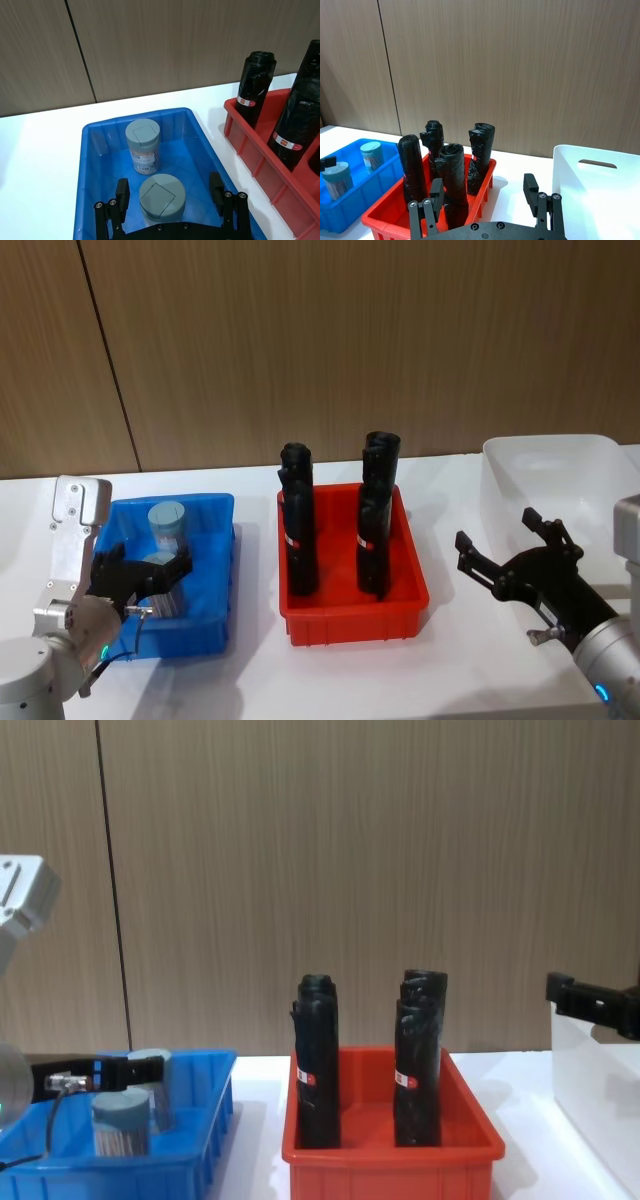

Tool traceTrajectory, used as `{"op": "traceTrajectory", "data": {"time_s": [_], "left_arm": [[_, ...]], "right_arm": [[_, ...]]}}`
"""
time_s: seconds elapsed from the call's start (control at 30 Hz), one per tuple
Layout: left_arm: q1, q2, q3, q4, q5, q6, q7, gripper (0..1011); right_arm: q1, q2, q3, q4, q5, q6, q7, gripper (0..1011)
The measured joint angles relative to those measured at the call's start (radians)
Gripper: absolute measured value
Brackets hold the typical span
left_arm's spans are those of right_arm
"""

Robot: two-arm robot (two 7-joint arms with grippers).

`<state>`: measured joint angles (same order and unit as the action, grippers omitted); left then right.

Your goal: Pick the cotton swabs from the blue box and place them into the white box.

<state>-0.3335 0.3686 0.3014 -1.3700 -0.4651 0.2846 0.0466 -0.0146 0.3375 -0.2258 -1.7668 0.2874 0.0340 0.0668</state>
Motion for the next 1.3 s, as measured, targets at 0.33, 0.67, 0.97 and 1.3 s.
{"op": "traceTrajectory", "data": {"time_s": [0.33, 0.67, 0.97, 1.3], "left_arm": [[-0.041, -0.017, -0.002, 0.081, 0.017, -0.004, -0.049, 1004], [-0.081, -0.034, -0.004, 0.163, 0.031, -0.022, -0.097, 1004], [-0.110, -0.049, -0.004, 0.224, 0.036, -0.040, -0.131, 1004], [-0.131, -0.061, -0.003, 0.270, 0.035, -0.052, -0.156, 944]], "right_arm": [[0.000, 0.000, 0.000, 0.000, 0.000, 0.000, 0.000, 1002], [0.000, 0.000, 0.000, 0.000, 0.000, 0.000, 0.000, 1002], [0.000, 0.000, 0.000, 0.000, 0.000, 0.000, 0.000, 1002], [0.000, 0.000, 0.000, 0.000, 0.000, 0.000, 0.000, 1002]]}}
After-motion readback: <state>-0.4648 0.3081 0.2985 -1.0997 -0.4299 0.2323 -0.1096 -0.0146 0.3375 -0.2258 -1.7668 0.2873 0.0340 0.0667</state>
